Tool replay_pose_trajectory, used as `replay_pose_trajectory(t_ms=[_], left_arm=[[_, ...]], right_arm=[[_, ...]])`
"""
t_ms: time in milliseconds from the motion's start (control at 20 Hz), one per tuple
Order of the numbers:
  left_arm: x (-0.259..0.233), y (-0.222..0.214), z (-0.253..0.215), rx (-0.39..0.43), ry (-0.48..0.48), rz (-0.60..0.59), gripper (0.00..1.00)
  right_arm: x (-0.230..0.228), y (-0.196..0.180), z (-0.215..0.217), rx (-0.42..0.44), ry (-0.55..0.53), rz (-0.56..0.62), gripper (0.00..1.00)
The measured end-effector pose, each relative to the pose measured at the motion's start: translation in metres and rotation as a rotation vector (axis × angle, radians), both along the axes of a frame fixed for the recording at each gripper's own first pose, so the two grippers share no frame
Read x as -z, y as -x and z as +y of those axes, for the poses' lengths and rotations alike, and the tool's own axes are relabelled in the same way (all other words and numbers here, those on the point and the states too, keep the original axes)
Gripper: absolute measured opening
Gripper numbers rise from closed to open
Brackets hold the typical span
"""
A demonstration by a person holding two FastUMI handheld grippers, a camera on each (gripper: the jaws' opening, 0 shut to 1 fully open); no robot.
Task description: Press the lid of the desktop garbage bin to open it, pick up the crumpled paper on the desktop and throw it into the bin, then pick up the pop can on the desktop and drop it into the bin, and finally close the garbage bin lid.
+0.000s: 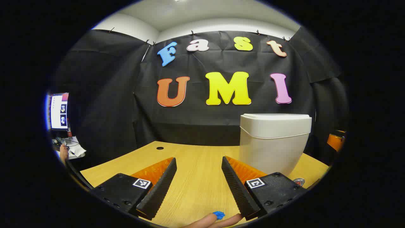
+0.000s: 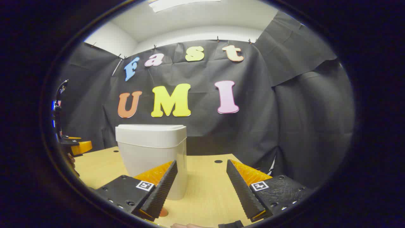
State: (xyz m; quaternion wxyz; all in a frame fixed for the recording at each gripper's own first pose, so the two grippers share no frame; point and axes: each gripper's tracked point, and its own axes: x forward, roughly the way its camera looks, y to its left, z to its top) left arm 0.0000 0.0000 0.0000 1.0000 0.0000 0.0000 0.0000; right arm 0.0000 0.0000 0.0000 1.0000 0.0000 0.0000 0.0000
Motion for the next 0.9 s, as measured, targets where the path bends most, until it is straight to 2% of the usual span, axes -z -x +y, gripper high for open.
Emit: replay_pose_trajectory(t_ms=[150, 300, 500, 750, 800, 900], left_arm=[[0.005, 0.005, 0.006, 0.023, 0.006, 0.005, 0.94], [0.007, 0.010, 0.024, 0.000, -0.032, -0.008, 0.94], [0.013, 0.012, 0.031, 0.010, -0.001, 0.009, 0.94], [0.017, 0.008, 0.039, 0.007, 0.014, 0.021, 0.94], [0.017, 0.007, 0.039, 0.009, 0.017, 0.024, 0.94], [0.019, 0.003, 0.039, 0.012, 0.033, 0.035, 0.94]], right_arm=[[0.000, 0.006, 0.006, -0.034, -0.050, 0.022, 0.96], [-0.005, 0.010, 0.009, -0.050, -0.082, 0.020, 0.95], [-0.014, 0.015, 0.018, -0.091, -0.077, 0.030, 0.96], [-0.026, 0.015, 0.018, -0.076, -0.033, -0.014, 0.96], [-0.027, 0.015, 0.020, -0.078, -0.026, -0.013, 0.99], [-0.032, 0.013, 0.023, -0.083, -0.020, -0.022, 0.96]])
